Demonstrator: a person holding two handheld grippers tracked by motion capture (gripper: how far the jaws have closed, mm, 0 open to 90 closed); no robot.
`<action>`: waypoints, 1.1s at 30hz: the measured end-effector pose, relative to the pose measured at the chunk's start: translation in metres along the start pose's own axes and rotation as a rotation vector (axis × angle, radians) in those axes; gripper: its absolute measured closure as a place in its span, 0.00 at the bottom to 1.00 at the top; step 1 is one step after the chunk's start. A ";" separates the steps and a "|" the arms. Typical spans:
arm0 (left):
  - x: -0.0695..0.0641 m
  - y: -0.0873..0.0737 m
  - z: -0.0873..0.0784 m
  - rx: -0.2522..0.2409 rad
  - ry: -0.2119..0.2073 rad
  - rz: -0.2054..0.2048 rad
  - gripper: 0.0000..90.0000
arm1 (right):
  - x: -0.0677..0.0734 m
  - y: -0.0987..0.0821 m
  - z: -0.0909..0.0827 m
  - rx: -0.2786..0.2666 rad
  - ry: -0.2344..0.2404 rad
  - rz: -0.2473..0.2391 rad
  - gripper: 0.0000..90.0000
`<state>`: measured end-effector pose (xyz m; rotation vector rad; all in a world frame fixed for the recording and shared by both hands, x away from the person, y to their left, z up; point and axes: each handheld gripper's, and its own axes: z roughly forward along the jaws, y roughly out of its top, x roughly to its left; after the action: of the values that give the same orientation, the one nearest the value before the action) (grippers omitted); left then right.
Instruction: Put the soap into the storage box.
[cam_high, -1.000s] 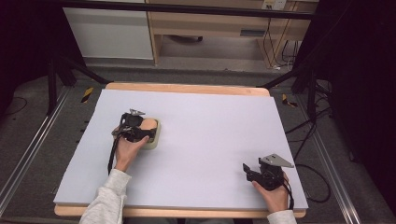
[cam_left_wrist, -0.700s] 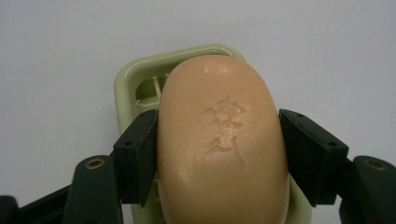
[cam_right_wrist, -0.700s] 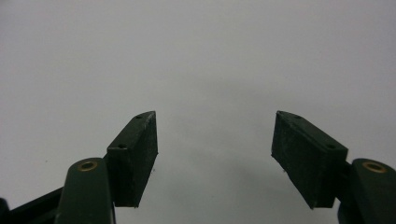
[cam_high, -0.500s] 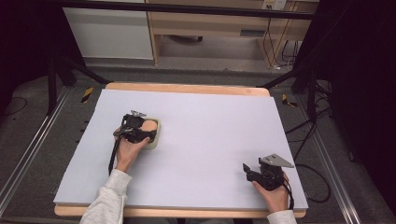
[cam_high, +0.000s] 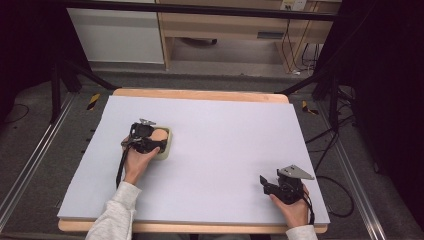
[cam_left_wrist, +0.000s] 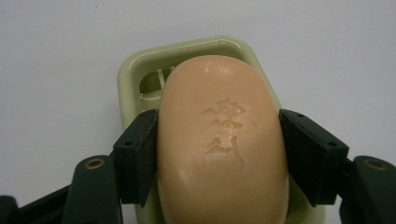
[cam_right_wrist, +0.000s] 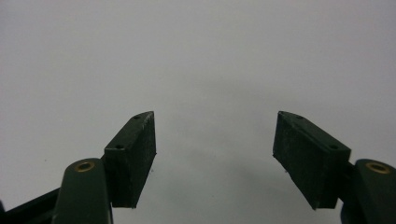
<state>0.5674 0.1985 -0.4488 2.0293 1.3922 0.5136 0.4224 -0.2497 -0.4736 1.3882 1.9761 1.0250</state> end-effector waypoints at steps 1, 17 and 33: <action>0.000 0.000 0.000 -0.001 0.000 -0.001 0.35 | 0.000 0.000 0.000 -0.001 -0.001 0.001 0.33; -0.001 -0.001 -0.001 0.000 0.007 0.008 0.35 | 0.000 0.000 -0.001 -0.002 -0.002 0.004 0.32; -0.009 -0.003 -0.038 -0.105 -0.038 0.033 0.32 | -0.002 -0.001 -0.002 -0.009 -0.009 0.022 0.32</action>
<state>0.5377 0.2013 -0.4227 1.9703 1.2841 0.5485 0.4216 -0.2525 -0.4730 1.4098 1.9515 1.0353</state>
